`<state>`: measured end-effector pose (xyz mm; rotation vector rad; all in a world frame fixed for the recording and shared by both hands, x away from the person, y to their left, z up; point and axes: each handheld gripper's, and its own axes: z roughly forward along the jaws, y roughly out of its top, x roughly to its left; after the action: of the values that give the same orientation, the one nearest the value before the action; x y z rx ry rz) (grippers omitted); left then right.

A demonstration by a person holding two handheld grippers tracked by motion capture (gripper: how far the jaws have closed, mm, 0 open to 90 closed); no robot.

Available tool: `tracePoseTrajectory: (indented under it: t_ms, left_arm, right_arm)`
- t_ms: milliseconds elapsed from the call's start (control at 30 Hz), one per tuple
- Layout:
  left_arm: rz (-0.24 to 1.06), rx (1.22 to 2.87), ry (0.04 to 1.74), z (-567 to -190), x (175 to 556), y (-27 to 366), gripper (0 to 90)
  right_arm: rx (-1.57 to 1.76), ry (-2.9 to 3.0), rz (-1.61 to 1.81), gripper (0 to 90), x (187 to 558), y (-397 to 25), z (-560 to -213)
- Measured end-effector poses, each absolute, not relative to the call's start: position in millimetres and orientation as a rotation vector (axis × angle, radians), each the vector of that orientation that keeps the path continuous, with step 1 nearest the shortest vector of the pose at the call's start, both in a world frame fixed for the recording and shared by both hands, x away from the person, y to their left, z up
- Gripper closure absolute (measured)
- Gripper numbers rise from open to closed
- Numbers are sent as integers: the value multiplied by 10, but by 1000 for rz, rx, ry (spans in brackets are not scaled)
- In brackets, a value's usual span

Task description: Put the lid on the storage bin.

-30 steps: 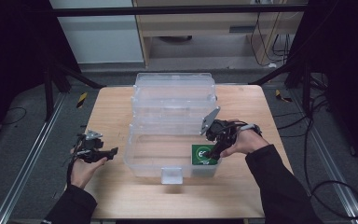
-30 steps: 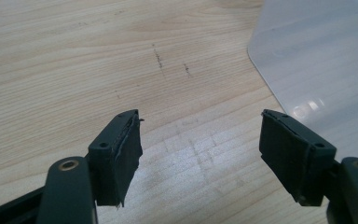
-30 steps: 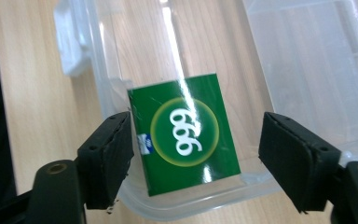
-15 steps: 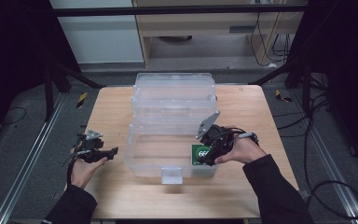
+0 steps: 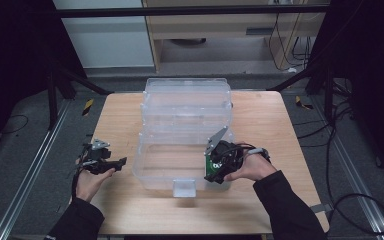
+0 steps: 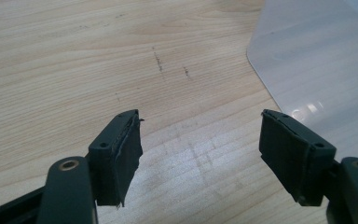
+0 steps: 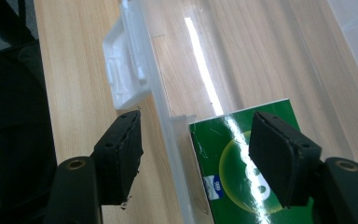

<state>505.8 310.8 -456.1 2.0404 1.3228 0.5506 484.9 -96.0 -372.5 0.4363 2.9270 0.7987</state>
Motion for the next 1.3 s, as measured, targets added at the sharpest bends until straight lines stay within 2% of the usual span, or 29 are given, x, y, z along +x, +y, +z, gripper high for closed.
tracePoseTrajectory:
  t_ms: [567,1300]
  left_arm:
    - [556,2040,1322,-4551,5055,3091,288]
    - [557,2050,1299,-4534,5044,3067,288]
  right_arm:
    - [401,2962,819,437,4813,-703,-3814]
    - [309,3072,683,600,4820,-482,-4011]
